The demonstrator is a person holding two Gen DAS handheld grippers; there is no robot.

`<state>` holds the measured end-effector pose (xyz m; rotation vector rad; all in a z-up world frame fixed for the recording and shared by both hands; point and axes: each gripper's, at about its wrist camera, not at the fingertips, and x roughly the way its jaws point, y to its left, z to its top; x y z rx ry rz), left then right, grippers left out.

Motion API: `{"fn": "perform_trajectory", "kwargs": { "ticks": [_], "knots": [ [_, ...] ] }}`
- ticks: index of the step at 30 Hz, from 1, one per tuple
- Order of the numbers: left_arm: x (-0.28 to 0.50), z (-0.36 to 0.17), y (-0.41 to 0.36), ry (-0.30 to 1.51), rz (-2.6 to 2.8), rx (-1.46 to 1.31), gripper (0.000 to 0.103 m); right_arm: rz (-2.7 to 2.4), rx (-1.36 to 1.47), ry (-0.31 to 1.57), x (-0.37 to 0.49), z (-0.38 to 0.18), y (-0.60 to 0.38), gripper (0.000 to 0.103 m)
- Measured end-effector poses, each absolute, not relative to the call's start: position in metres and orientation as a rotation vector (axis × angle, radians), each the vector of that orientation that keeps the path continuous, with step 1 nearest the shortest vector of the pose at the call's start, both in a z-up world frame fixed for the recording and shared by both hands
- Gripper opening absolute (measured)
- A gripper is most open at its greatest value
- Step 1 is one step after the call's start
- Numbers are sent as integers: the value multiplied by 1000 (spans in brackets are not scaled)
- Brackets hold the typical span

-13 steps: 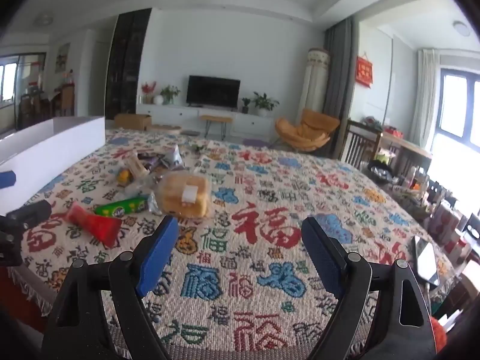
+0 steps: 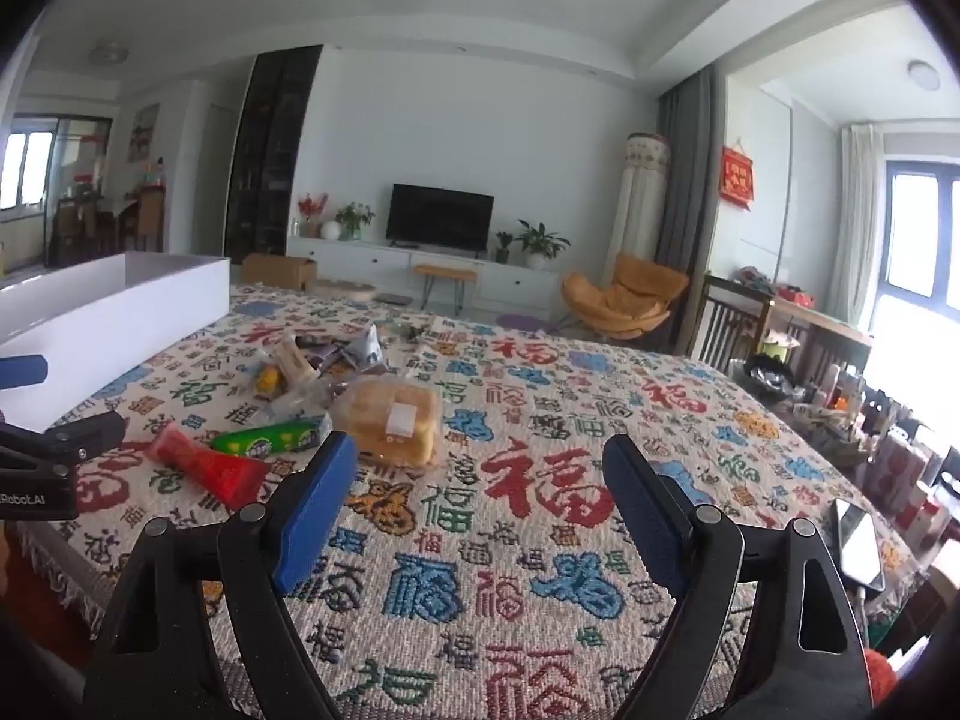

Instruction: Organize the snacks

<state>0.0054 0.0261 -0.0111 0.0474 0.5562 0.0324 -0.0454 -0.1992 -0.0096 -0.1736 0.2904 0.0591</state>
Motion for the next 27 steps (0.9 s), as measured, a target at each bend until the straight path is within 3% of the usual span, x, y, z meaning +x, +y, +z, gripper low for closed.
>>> {"fn": "perform_trajectory", "kwargs": {
  "ticks": [27],
  "knots": [
    [9, -24, 11, 585, 30, 98, 103, 84, -147, 360, -35, -23, -202, 87]
  ]
}}
